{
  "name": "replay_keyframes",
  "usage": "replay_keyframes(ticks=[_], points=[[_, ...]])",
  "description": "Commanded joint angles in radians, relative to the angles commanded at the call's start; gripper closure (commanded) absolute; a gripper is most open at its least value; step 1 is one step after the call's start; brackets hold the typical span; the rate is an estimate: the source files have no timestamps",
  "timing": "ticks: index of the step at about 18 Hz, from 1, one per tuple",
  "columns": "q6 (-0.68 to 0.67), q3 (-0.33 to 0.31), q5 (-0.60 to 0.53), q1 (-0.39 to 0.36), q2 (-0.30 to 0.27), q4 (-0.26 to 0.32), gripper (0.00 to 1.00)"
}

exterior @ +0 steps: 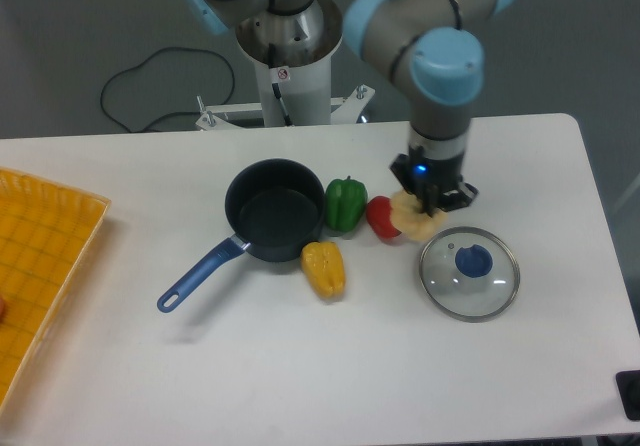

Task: Place the round bread in the pot
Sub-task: 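Carry the held round bread from the glass lid over the blue saucepan, then lower the bread into the saucepan and open the gripper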

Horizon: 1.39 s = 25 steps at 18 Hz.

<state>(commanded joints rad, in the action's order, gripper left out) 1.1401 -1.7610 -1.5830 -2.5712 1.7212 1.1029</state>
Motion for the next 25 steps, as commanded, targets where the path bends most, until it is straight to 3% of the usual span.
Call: replay_keyframes(ticks=[6,9,12,15,17,19,21,22,25], points=[[-0.163,-0.067,-0.012,0.195,-0.044,-0.015,1.00],[-0.184,-0.093,-0.049,0.256,-0.058,-0.015,1.00],[-0.201,-0.162,-0.083,0.273,-0.075,-0.024,1.00],[-0.200,-0.245,-0.100,0.275,-0.095,-0.087,1.00],[-0.200,-0.270,-0.101,0.276,-0.103,-0.095,0.99],[-0.201,-0.270,-0.101,0.287,-0.100,-0.095,0.92],[-0.201,-0.268,-0.101,0.289,-0.097,-0.097,0.74],[-0.201,-0.261,-0.100,0.289,-0.092,-0.097,0.59],[-0.201,-0.247,-0.100,0.289,-0.075,-0.097,0.42]])
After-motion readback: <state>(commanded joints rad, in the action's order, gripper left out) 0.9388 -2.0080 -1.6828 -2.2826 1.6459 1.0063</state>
